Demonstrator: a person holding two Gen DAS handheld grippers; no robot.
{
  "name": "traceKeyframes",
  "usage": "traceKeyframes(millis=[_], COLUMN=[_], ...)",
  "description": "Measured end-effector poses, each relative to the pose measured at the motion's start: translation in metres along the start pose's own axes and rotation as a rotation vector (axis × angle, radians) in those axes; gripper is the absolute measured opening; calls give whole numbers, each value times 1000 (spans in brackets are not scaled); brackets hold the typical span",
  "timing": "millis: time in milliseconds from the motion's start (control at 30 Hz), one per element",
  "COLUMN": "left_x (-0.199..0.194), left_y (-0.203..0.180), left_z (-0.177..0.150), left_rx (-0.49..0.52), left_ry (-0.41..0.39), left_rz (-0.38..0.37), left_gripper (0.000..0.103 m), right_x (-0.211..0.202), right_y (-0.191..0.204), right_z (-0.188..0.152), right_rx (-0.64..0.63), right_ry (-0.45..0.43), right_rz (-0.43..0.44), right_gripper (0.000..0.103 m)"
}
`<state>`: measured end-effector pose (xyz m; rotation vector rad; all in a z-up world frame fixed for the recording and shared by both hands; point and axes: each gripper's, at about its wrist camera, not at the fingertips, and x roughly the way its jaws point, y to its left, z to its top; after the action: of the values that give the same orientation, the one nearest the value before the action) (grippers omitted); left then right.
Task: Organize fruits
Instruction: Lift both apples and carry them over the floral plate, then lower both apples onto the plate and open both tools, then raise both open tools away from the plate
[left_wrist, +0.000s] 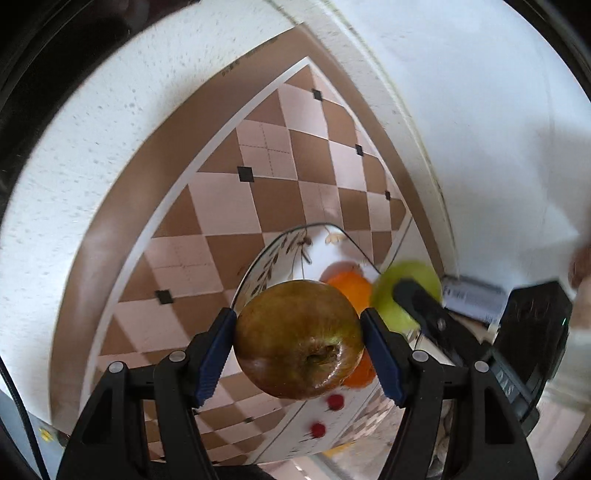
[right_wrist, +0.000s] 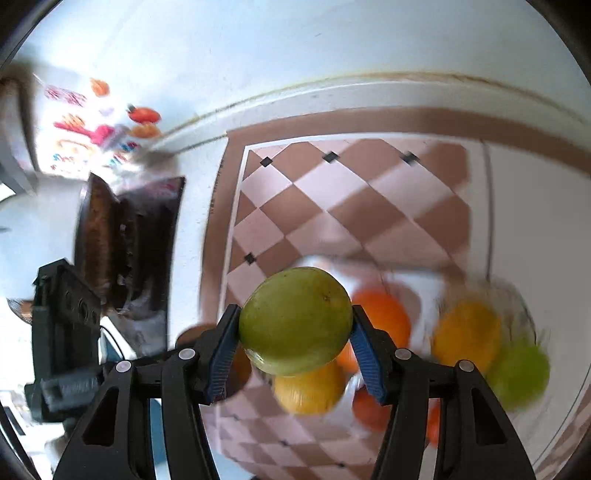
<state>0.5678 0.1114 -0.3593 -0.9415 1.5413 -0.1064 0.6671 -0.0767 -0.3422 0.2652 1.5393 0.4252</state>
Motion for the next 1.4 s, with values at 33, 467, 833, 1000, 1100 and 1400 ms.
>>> traceKeyframes(millis=[33,467,833,1000,1100,1400], left_x=[4,24,-11,-24,-26,-33], left_y=[0,-13,-51,-61,-61,-67], left_z=[4,14,-15,-51,-69,-115], left_rx=[-13,-4,242,383,431,521], left_ry=[5,54,-53,-152,-186,-269], left_rz=[-1,57,265,449,492,540], left_gripper=[67,78,90,90,90,90], right_x=[8,48,-26,-52,-60,-93], right_y=[2,-14,-15,-33,-40,-44], right_z=[7,23,-7,-57,-85,-162], right_rx=[-14,6,-73,-43,-15,41], right_ry=[21,218,14,-67,-102,-211], right_rz=[-16,-28,-229,-294,-303,-353], right_gripper=[61,86,93,93,93,93])
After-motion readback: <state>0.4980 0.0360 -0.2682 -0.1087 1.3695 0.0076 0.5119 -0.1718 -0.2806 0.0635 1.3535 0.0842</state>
